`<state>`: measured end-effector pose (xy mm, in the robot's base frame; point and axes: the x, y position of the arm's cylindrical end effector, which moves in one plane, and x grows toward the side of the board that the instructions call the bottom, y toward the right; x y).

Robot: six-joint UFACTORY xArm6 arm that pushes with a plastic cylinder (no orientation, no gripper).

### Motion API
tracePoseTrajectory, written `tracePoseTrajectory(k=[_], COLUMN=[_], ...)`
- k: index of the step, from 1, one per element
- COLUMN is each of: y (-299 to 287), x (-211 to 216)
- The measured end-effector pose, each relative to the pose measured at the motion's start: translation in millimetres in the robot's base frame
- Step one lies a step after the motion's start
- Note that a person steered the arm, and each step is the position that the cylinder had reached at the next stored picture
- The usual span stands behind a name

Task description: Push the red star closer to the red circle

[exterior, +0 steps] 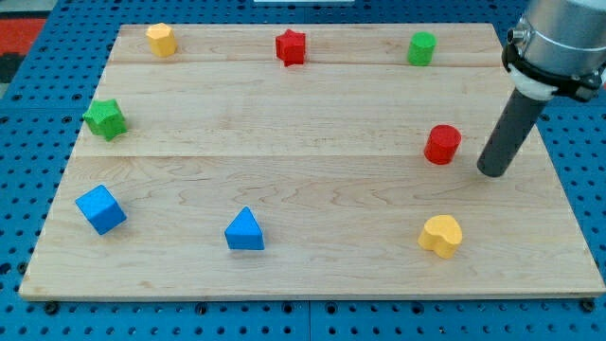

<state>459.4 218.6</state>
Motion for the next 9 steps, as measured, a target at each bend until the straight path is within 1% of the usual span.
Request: tracePoseTrajectory(k=[1, 2, 3, 4, 5, 6, 7, 8, 9], y=[-49, -107, -202, -209, -204, -194, -244, -256, -238], x=[-36, -38, -52, -125, -210, -230, -241, -190, -170])
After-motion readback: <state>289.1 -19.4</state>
